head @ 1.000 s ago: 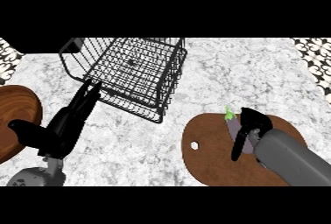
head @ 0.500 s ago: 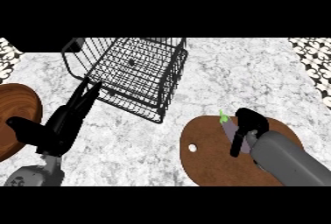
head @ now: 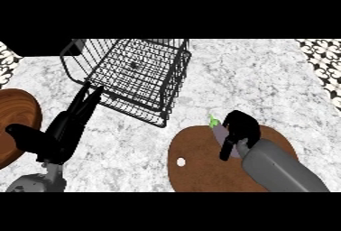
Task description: Pick the eggplant from the cutting board and place it in the tiered basket
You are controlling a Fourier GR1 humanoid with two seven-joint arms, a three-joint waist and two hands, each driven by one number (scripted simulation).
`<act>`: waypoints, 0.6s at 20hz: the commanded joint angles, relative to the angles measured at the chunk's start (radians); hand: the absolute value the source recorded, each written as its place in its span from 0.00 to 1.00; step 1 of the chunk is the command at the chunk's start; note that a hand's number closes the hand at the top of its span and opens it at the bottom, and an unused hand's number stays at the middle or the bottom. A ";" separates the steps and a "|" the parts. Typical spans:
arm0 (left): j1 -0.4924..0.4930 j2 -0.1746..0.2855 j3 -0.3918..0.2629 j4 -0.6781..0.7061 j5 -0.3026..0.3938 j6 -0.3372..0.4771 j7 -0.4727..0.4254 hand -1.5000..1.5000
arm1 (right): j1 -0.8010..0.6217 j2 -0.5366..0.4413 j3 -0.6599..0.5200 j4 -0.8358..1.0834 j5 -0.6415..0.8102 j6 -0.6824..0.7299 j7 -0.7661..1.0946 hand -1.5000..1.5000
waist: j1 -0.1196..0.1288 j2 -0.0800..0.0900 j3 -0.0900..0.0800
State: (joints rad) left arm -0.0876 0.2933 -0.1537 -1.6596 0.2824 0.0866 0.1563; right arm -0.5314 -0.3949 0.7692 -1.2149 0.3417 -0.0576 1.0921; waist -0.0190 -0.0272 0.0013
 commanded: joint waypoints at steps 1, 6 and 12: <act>-0.001 -0.010 -0.024 0.073 -0.001 0.007 0.074 0.50 | -0.009 0.166 0.043 -0.075 0.158 -0.212 0.252 1.00 | -0.028 0.010 -0.004; 0.065 0.006 -0.017 0.047 -0.003 0.001 0.052 0.50 | -0.014 0.300 0.058 -0.112 0.373 -0.311 0.324 1.00 | -0.060 -0.006 -0.007; 0.083 0.023 0.020 0.012 0.025 0.009 0.077 0.50 | -0.030 0.390 0.011 -0.232 0.593 -0.366 0.350 1.00 | -0.093 -0.018 -0.005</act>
State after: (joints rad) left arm -0.0060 0.3143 -0.1247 -1.7120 0.2977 0.0987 0.1757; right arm -0.5265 -0.0796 0.7934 -1.3706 0.8019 -0.2787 1.1986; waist -0.0938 -0.0512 0.0027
